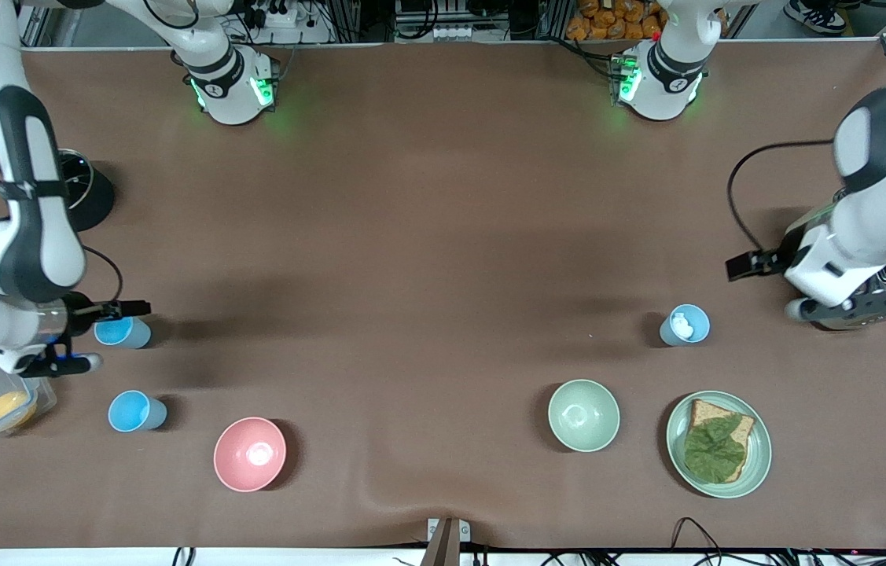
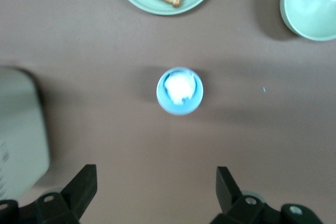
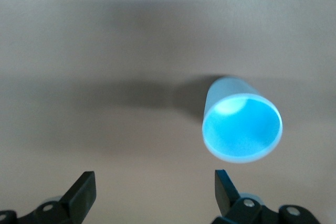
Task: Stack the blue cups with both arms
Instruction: 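Grasp the blue cup with the right gripper while the left gripper grasps the tissue cup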
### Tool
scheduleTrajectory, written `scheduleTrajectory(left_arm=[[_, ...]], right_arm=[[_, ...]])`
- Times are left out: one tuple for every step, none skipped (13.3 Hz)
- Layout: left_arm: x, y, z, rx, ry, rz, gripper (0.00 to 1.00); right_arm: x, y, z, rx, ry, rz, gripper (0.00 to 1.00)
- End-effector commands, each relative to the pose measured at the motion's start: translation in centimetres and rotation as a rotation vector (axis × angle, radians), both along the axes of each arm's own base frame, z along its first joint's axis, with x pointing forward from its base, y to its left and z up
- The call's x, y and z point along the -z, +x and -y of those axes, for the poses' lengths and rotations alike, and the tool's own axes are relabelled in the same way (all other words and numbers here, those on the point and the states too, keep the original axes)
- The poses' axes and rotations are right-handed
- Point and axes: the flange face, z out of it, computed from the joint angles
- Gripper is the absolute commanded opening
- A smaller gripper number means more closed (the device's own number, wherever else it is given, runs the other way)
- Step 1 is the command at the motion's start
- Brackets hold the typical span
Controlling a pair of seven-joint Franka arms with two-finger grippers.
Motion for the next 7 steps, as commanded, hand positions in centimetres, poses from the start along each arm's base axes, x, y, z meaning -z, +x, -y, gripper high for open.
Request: scheduleTrajectory(left_arm=[[4.6,-1.1,-0.6,-0.03,-0.01,0.047,1.0],[6.9,-0.9,-0.7,-0.028,-0.017,0.053,1.0],[8.9,-0.9,-0.7,-0.019,-0.024,0.062,1.0],[10.6,-0.8,-1.5,-0.032,-0.03,0.073,1.0],[11.9,-0.6,-1.7,-0.033,-0.034,0.08,1.0],[13.0,-0.4,-1.9,-0.026,-0.028,0.087,1.0],[14.1,-0.3,-2.0,-0.025,-0.029,0.091,1.0]], right_arm=[[2.9,-0.3,1.0,-0.024,0.018,0.008,1.0],[3.9,-0.4,1.9,-0.042,0.027,0.009,1.0],[5.2,-0.5,2.6,-0.049,0.034,0.008,1.0],[6.1,-0.5,3.4,-0.058,0.039,0.012,1.0],[6.8,-0.7,3.7,-0.071,0.047,0.009,1.0],[7.4,-0.7,3.7,-0.075,0.048,0.007,1.0],[7.9,-0.8,4.2,-0.068,0.047,0.015,1.0]])
